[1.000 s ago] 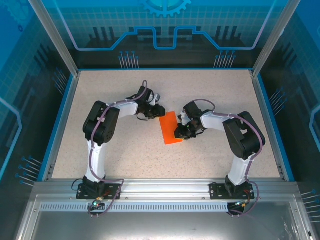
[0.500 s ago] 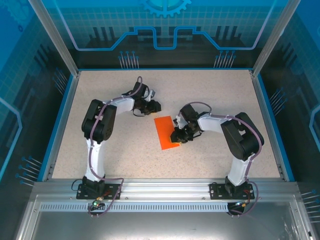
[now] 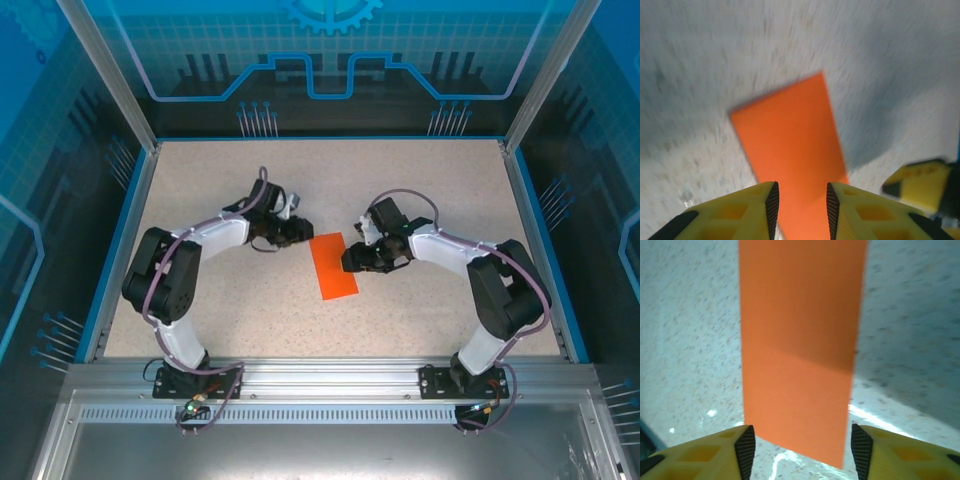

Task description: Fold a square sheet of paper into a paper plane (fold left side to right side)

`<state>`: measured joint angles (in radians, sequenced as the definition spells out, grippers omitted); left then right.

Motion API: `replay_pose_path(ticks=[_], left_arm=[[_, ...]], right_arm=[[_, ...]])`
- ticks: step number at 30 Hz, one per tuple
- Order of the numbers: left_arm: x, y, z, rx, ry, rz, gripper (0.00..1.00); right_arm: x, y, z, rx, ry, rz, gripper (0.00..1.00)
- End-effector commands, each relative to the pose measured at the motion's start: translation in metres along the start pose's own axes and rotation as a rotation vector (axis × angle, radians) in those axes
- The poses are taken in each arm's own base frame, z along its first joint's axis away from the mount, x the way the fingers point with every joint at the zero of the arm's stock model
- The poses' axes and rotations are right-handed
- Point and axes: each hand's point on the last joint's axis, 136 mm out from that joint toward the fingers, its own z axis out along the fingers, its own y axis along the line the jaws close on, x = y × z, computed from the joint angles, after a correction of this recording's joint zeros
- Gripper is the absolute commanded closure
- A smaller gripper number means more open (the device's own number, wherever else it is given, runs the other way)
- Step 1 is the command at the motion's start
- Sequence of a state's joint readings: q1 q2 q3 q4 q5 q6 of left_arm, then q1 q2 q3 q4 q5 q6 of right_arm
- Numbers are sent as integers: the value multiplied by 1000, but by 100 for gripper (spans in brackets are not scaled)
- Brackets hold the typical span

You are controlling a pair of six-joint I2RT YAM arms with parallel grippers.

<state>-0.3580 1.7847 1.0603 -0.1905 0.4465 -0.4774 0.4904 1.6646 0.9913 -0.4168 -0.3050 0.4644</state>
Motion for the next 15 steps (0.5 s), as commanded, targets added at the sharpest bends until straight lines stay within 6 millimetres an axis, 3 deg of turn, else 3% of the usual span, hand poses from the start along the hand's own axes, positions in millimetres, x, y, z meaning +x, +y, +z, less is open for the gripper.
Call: replay_pose_path(ticks=[1,4,8,15], left_arm=[[31,-14,14,36,77,-24,66],[43,-18,26,23,106,-24,67],[52,-8,38,-17,132,-50,69],[58,6,43,-74,143,-65,70]], right_arm=[[-9,-21,-13,98,-60,3,31],[-12,-21,-10,49,-55,35,27],[-13,-14,-1,-33,-21,56,27],[-9,-15,9,-46,13,75,27]])
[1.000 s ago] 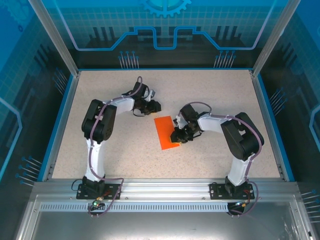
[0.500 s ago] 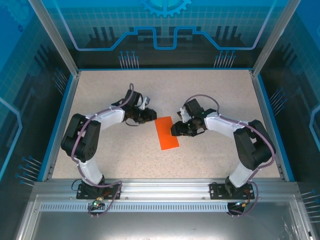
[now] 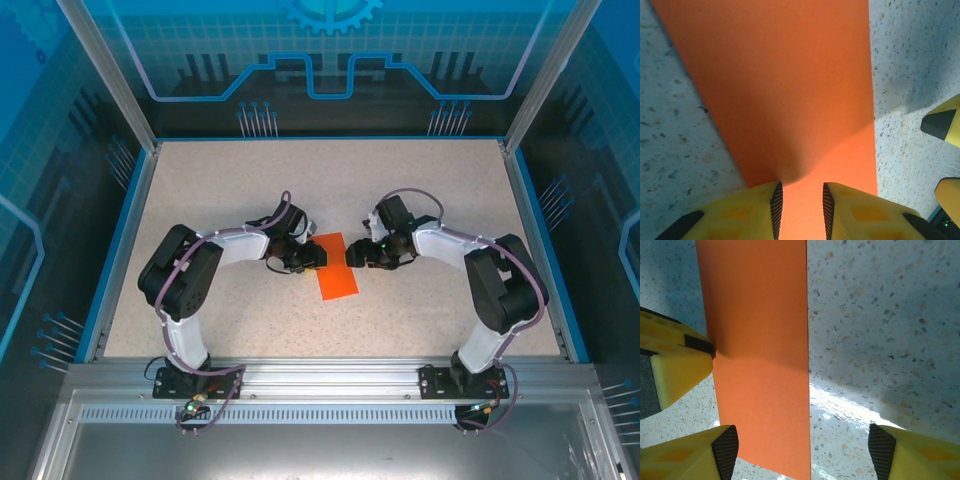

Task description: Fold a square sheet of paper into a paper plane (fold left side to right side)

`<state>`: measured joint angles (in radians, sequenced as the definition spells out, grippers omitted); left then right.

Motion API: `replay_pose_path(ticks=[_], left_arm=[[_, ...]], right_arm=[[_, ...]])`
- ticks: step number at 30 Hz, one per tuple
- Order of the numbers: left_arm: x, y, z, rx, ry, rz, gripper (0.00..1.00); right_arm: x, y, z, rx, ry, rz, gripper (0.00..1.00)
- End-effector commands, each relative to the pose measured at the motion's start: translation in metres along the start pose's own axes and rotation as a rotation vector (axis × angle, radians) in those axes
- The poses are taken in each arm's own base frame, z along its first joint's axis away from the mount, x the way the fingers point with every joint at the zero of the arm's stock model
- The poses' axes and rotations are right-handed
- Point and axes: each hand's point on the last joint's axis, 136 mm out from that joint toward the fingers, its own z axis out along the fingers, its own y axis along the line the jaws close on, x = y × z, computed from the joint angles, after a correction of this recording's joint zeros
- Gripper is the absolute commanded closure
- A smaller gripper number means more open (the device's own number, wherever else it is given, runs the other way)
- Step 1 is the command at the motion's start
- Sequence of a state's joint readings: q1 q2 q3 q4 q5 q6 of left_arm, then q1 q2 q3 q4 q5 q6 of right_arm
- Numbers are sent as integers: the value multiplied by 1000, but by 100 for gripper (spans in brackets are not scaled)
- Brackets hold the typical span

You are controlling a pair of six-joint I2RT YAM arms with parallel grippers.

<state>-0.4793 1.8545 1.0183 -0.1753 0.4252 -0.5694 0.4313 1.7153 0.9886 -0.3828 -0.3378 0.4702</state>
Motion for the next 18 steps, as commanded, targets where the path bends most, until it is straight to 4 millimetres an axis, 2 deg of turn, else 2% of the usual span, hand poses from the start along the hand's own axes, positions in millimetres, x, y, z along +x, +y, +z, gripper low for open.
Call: replay_pose_path(ticks=[1,5,11,18], left_arm=[[4,6,5,-28,14,-19,70],[7,12,7,-47,24,-28,70],[14,20,7,-73,31,-35,71],[15,21,7,-72,29,-36,71]], right_arm=[[0,4,2,-38,18,12,27],[3,9,5,-63,50,15,27],[9,16,9,-102,121,34,38],[18,20,18,-128,189,77,41]])
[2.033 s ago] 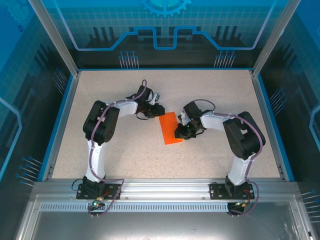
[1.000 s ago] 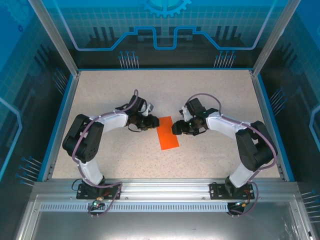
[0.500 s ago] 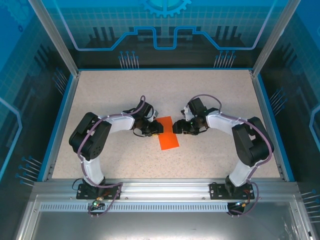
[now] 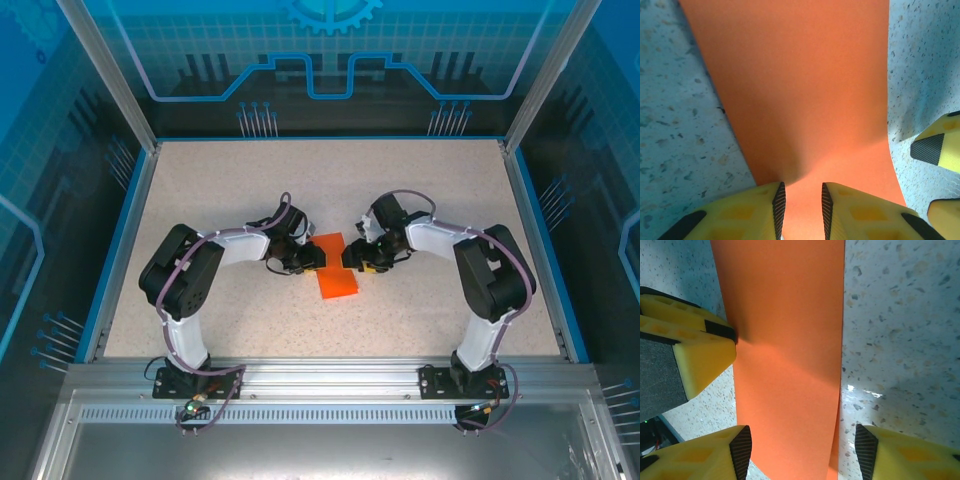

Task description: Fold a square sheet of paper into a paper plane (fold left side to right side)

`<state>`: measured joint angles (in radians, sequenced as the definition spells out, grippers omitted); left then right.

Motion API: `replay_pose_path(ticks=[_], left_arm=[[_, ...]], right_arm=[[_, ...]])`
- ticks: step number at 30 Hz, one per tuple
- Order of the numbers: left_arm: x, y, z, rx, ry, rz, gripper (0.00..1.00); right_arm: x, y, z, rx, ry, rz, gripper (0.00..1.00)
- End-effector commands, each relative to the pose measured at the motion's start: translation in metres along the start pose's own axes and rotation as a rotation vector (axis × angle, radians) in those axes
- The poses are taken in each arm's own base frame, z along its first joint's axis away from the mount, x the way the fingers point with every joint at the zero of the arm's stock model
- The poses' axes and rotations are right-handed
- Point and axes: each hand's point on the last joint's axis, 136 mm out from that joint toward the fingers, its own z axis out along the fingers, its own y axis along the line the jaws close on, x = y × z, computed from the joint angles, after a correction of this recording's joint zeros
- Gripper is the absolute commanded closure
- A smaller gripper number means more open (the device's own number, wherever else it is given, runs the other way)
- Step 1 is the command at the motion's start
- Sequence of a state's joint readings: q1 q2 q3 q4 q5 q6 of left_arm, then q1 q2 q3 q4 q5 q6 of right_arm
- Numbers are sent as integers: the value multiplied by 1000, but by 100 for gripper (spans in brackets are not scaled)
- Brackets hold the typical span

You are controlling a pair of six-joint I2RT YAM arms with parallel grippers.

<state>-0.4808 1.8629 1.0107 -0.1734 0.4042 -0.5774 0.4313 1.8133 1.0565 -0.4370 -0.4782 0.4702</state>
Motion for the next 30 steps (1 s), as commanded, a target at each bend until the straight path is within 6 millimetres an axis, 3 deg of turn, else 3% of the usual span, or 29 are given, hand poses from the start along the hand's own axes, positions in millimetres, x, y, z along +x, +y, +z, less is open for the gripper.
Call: replay_pose_path(ticks=[1,9,14,23,30], left_arm=[[14,14,4,-48,30,-22,71],[14,14,4,-45,27,-19,71],[13,10,3,-32,22,-13,71],[10,5,0,-14,6,1,70],[-3,-19,-28,51,-122,102,58]], right_arm=[[11,4,7,-26,77,47,42],[21,-2,18,-28,128,121,45],[25,7,25,-106,142,153,48],[18,14,22,-132,116,167,49],[8,17,18,-181,89,205,49]])
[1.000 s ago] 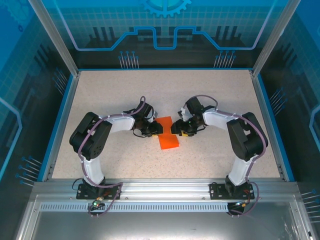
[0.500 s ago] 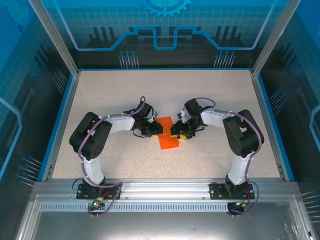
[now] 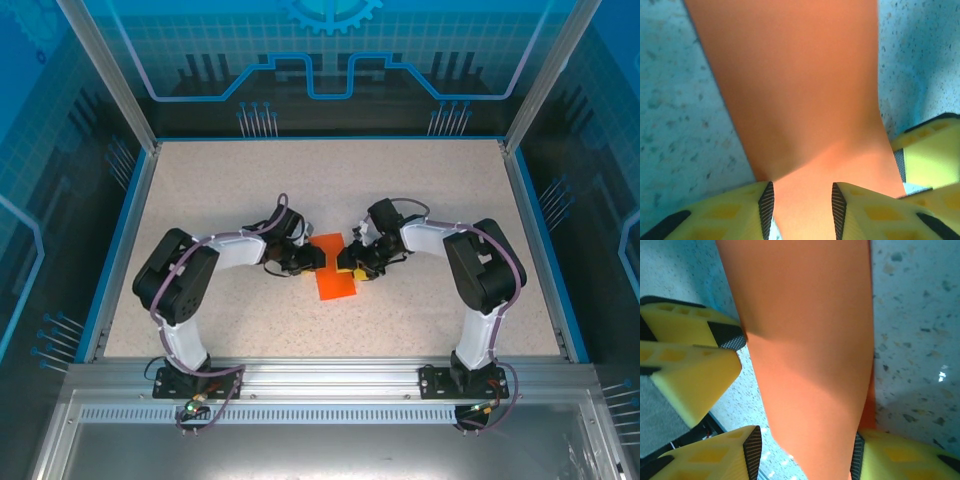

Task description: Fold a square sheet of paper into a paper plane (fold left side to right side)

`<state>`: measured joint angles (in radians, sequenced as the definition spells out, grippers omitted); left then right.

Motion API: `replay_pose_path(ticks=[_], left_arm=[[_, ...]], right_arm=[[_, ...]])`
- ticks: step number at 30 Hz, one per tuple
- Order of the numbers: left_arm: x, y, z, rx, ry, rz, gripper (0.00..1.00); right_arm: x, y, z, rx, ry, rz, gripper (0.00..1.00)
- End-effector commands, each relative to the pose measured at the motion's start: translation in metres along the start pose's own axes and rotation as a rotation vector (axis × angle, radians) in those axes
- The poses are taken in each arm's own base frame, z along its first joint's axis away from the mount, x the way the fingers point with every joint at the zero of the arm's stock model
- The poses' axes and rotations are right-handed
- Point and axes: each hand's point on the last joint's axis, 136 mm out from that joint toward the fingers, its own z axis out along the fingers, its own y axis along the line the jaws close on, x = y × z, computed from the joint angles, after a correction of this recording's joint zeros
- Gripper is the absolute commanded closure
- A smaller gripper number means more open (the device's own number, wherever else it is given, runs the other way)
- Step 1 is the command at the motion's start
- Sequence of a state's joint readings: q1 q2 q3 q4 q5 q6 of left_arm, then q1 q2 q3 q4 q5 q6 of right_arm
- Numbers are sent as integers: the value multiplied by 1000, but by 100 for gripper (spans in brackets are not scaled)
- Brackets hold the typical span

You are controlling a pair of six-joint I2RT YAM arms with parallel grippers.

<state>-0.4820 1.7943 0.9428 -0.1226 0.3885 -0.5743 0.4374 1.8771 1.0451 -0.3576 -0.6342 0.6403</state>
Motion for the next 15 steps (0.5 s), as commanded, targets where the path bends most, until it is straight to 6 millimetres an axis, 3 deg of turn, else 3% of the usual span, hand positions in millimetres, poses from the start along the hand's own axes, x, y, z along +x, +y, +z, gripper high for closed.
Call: replay_pose_path(ticks=[1,6,12,15], left_arm=[[-9,-21,-23,50,-103,93,55],[-13,-34,-52,88,-223,179,50],[-8,-39,-69,104,-267,229,48],[-6,-44,-78,120,-295,271,48]], right_arm=[[0,2,1,-49,12,46,49],[-9,3,0,-75,10,62,49],[-22,0,5,-76,10,72,50],[-32,-2,2,-75,-25,56,55]])
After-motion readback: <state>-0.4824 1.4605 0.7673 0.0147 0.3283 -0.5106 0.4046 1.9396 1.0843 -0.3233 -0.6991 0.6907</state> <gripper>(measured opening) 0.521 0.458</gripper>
